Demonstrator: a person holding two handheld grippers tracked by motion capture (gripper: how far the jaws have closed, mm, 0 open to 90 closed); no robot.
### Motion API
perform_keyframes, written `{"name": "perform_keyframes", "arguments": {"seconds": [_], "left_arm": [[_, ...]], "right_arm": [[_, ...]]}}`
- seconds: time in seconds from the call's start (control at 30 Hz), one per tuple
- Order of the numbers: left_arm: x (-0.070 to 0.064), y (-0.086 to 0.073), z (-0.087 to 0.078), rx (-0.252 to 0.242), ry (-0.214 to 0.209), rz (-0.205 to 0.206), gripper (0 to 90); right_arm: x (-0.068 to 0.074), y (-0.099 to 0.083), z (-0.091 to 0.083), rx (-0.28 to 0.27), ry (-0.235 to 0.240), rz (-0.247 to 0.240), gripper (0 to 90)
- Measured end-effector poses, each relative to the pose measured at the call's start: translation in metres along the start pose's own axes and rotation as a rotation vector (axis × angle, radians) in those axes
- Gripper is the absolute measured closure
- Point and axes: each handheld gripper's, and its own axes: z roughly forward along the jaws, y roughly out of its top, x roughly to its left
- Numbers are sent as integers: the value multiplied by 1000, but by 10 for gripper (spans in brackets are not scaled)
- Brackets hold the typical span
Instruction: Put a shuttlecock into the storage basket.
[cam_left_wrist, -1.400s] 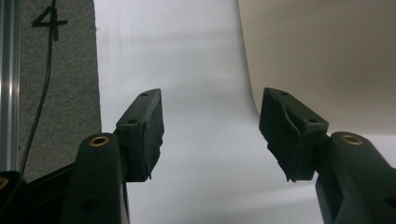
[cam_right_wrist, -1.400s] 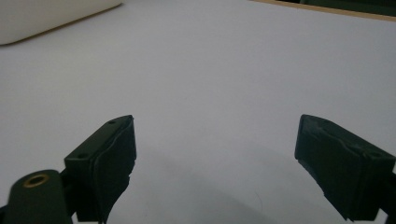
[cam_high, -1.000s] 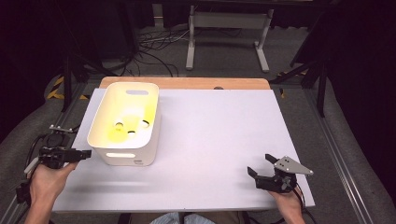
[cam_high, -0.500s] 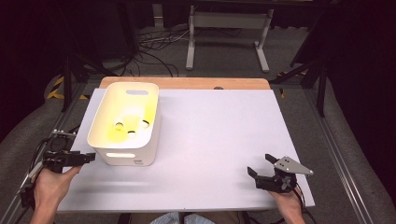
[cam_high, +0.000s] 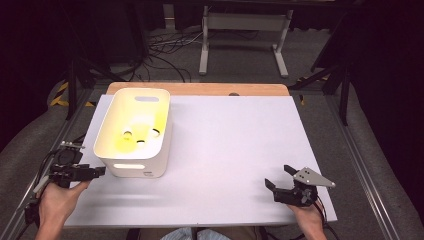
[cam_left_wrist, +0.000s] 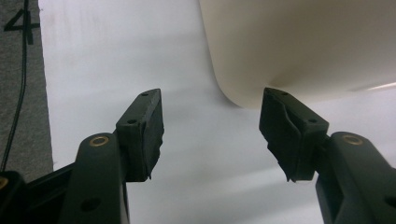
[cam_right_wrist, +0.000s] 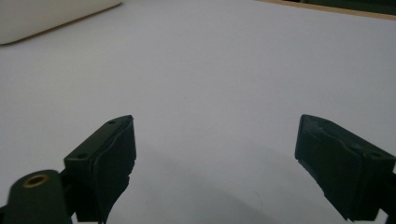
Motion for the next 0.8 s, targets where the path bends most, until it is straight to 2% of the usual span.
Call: {"name": "perform_keyframes", "arguments": {"seconds": [0.23,0.8], "left_arm": [[-4,-4,-1,-7,3,4,398],[-14,-17,-1,-24,-42,15,388]], "right_arm": [[0,0,0,-1,0,0,131],[0,0,0,-1,1,1,130]]}}
